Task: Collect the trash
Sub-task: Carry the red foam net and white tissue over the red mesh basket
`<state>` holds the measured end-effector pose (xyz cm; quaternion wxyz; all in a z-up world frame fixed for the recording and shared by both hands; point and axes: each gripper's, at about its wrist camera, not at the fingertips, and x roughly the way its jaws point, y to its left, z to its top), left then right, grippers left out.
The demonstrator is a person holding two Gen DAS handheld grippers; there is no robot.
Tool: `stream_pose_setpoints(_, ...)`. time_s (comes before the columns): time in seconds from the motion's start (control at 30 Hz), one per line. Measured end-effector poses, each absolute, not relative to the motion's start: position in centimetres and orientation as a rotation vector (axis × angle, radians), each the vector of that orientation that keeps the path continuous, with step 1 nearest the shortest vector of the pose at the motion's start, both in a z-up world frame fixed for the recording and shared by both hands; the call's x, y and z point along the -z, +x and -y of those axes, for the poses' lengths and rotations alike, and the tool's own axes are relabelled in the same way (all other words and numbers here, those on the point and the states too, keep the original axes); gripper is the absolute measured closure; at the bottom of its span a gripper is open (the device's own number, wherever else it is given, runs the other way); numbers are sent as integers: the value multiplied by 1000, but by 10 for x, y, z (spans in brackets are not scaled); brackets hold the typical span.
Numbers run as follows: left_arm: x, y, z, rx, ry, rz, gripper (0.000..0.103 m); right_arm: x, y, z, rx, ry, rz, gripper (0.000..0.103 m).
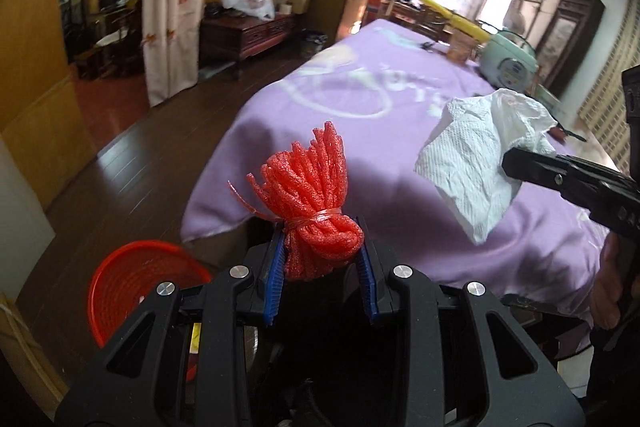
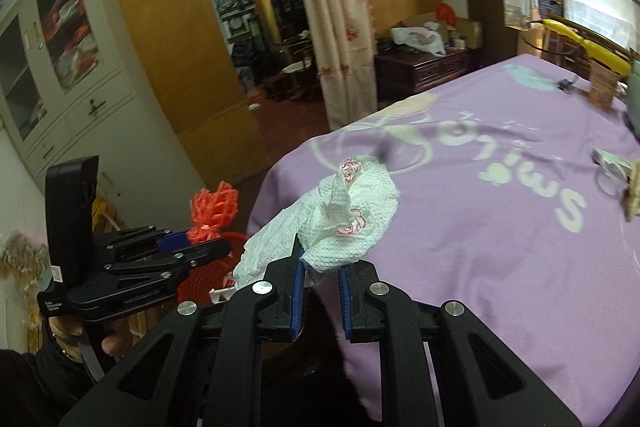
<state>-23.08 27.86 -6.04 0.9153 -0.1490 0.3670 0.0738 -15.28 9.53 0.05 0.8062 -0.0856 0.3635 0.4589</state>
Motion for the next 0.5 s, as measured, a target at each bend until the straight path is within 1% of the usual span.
stream_pose_setpoints(0.2,97,-250,-321,-268,-390,-820,69,13,-176,-147,-1066,-262,-821,88)
stream_pose_setpoints(0.33,122,-261,-344,-314,-437,-868,69,31,-186,-184,-1119,-331,-865,87)
stream_pose_setpoints(0.5,142,-273,-369,-351,-491,-899,69,50,-195,-221,-1168,-397,-913,87)
